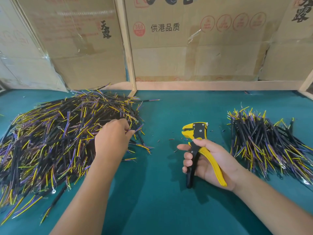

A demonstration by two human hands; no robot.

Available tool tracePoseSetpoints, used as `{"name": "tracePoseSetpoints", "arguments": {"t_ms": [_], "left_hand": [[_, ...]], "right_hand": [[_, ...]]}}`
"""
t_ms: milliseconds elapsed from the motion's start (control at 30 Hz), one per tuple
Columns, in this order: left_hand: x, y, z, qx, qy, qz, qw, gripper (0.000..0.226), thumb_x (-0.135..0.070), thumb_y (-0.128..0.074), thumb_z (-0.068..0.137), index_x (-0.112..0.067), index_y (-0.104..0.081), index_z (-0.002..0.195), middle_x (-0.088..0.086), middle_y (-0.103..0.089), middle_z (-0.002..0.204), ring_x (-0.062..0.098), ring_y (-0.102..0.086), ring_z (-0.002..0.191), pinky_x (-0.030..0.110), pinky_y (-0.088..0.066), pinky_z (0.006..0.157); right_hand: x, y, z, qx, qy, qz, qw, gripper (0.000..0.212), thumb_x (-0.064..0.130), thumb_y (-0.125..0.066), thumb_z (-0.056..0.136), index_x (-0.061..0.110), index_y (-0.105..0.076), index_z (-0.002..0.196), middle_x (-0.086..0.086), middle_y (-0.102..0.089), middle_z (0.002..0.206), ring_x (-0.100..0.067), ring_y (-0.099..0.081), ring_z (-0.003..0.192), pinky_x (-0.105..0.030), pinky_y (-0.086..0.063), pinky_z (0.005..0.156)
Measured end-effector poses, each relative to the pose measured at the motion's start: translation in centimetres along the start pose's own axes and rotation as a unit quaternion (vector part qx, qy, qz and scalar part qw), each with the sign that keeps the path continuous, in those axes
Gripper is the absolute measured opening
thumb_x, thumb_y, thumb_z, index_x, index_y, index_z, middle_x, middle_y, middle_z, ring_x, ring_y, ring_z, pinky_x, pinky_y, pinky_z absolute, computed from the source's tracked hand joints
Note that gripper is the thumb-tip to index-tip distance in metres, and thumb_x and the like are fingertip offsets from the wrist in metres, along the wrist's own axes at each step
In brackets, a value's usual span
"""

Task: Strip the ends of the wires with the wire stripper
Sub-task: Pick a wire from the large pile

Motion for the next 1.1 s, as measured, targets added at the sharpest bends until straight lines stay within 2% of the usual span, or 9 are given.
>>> {"name": "tracePoseSetpoints", "arguments": {"t_ms": [167,300,367,500,567,733,833,933,1100], "left_hand": [[-1.9,0.9,-0.5,-0.031,-0.080,-0.115,0.990,0.014,-0.028,-0.070,0.089,-0.020,-0.064,0.080,-0.005,-0.059,0.077,0.021,-0.056,0.074,0.035,-0.046,0.065],[-3.5,1.0,-1.2,-0.010,-0.126,-0.227,0.966,0.014,-0.022,-0.073,0.088,-0.017,-0.065,0.078,-0.006,-0.057,0.065,0.007,-0.047,0.058,0.020,-0.039,0.060],[-3.5,0.9,-1.2,-0.001,-0.103,-0.268,0.958,0.017,-0.023,-0.073,0.088,-0.017,-0.065,0.075,-0.005,-0.056,0.059,0.007,-0.045,0.054,0.015,-0.035,0.054],[-2.9,0.8,-0.9,0.030,-0.038,-0.332,0.942,0.020,-0.027,-0.072,0.090,-0.020,-0.065,0.073,-0.016,-0.053,0.052,0.004,-0.043,0.049,0.017,-0.034,0.053],[-3.2,0.6,-1.0,0.063,-0.014,-0.381,0.922,0.020,-0.027,-0.070,0.091,-0.018,-0.066,0.074,-0.014,-0.052,0.050,0.007,-0.041,0.048,0.023,-0.036,0.053],[-4.7,0.1,-1.9,0.122,0.000,-0.487,0.865,0.021,-0.015,-0.066,0.095,-0.007,-0.065,0.076,-0.004,-0.056,0.051,0.010,-0.047,0.041,0.020,-0.043,0.044],[-5.2,-0.3,-2.3,0.156,0.001,-0.539,0.827,0.020,-0.011,-0.063,0.096,0.004,-0.065,0.083,0.002,-0.061,0.060,0.013,-0.050,0.045,0.025,-0.047,0.045],[-5.5,-0.6,-2.5,0.170,0.002,-0.568,0.805,0.022,-0.010,-0.063,0.096,0.011,-0.062,0.089,0.004,-0.063,0.064,0.014,-0.051,0.046,0.025,-0.047,0.046],[-5.5,-0.7,-2.6,0.175,0.020,-0.590,0.788,0.021,-0.013,-0.061,0.097,0.004,-0.067,0.087,0.005,-0.062,0.065,0.015,-0.051,0.046,0.025,-0.047,0.045]], "right_hand": [[0.0,-0.1,0.0,0.004,0.000,0.002,1.000,0.053,0.031,-0.068,0.083,-0.009,-0.067,0.118,-0.011,-0.049,0.075,-0.025,-0.049,0.062,-0.044,-0.054,0.066],[-0.1,0.1,0.2,0.010,-0.001,0.000,1.000,0.049,0.032,-0.068,0.083,-0.006,-0.070,0.114,-0.011,-0.050,0.075,-0.025,-0.050,0.063,-0.044,-0.055,0.067],[-0.2,0.3,0.3,0.012,0.003,-0.003,1.000,0.049,0.033,-0.070,0.083,-0.006,-0.071,0.113,-0.011,-0.050,0.075,-0.025,-0.051,0.063,-0.044,-0.055,0.067],[-0.3,0.6,0.6,0.017,-0.001,-0.009,1.000,0.064,0.034,-0.086,0.068,-0.006,-0.070,0.115,-0.011,-0.051,0.075,-0.026,-0.051,0.063,-0.044,-0.055,0.069],[-0.2,0.8,0.7,0.021,-0.004,-0.009,1.000,0.067,0.034,-0.089,0.065,-0.006,-0.070,0.116,-0.011,-0.052,0.075,-0.026,-0.052,0.063,-0.045,-0.055,0.069],[-0.3,0.5,0.6,0.010,0.002,-0.012,1.000,0.068,0.034,-0.091,0.060,-0.005,-0.071,0.113,-0.011,-0.051,0.074,-0.025,-0.052,0.061,-0.044,-0.055,0.067],[-0.3,0.2,0.3,0.013,0.004,-0.008,1.000,0.054,0.032,-0.080,0.075,-0.005,-0.071,0.112,-0.011,-0.051,0.074,-0.025,-0.051,0.062,-0.044,-0.055,0.067],[-0.2,-0.1,0.1,0.008,0.006,-0.002,1.000,0.045,0.031,-0.068,0.085,-0.005,-0.071,0.112,-0.011,-0.050,0.074,-0.026,-0.051,0.062,-0.044,-0.056,0.067],[-0.2,-0.4,0.2,-0.009,0.007,-0.006,1.000,0.046,0.031,-0.065,0.085,-0.005,-0.068,0.113,-0.011,-0.049,0.074,-0.025,-0.049,0.062,-0.043,-0.056,0.067]]}}
Point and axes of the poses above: each hand's wrist, its own z-axis towards the middle knuckle, its own y-axis out of the back of the hand, x = y × z, the point moved 1 cm from there along z, towards the middle knuckle
